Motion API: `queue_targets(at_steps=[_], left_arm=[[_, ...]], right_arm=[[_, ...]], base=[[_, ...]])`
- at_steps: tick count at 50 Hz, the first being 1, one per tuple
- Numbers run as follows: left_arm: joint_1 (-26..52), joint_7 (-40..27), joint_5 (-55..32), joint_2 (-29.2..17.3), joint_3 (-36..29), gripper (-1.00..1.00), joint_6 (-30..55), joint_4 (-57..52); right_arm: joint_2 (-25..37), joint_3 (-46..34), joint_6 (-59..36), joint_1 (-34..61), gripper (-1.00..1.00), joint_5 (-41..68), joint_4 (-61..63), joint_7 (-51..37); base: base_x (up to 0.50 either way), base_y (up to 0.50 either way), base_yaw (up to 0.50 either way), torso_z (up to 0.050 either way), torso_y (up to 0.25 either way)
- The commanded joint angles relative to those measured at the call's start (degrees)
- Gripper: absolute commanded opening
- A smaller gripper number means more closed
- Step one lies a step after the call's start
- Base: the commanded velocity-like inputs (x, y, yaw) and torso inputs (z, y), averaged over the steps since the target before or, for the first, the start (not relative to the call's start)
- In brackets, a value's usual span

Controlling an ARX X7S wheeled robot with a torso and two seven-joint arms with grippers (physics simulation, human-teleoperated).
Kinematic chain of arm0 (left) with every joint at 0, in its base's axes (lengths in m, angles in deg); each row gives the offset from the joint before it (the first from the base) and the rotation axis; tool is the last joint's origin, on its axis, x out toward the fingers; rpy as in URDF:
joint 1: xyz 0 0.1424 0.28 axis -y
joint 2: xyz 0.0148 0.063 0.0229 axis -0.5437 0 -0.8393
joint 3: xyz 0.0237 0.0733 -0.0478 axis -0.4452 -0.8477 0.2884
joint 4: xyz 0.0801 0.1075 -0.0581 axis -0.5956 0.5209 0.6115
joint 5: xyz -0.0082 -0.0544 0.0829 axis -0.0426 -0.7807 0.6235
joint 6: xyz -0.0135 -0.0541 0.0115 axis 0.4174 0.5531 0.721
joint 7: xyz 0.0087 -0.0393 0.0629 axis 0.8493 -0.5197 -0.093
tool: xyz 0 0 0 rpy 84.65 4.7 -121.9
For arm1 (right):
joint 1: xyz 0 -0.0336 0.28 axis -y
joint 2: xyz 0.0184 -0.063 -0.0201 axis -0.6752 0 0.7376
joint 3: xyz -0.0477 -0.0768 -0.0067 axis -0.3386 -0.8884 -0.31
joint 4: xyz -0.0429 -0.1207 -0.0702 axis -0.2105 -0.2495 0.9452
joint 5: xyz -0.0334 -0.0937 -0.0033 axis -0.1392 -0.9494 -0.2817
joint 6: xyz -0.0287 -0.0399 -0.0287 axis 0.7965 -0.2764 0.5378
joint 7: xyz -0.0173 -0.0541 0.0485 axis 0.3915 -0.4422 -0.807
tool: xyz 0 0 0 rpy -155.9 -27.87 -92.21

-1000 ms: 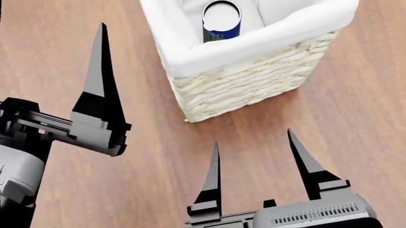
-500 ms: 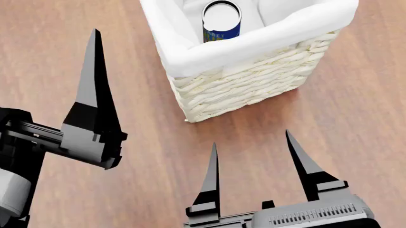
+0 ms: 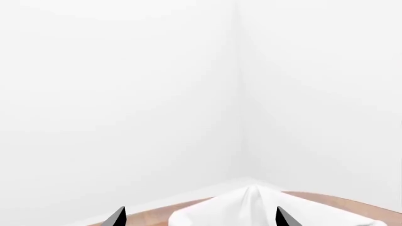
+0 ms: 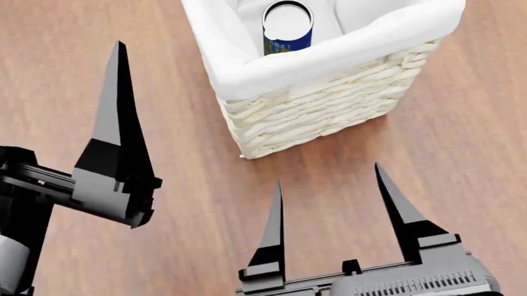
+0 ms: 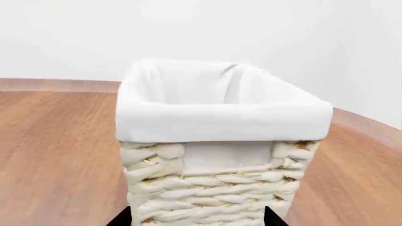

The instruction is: Pick up the alphabet soup and the cream cheese box, and put them in the basket.

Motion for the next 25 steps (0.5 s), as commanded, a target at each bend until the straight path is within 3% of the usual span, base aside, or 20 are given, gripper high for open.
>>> queue_targets(at_steps=[1,25], left_arm=[[-0.4,-0.6,-0.6,-0.6,0.4,1.00,0.7,-2.5],[-0.8,-2.1,-0.5,-1.9,0.6,1.00,2.4,-7.2]], right_arm=[[1.0,0.5,-1.2,-0.1,1.00,-0.5,4.3,-1.5],[2.5,0.5,-2.2,0.1,1.00,-2.6,9.7,-3.0]], base=[[0.00,0.00,0.00,0.000,0.000],[0.00,0.00,0.00,0.000,0.000]])
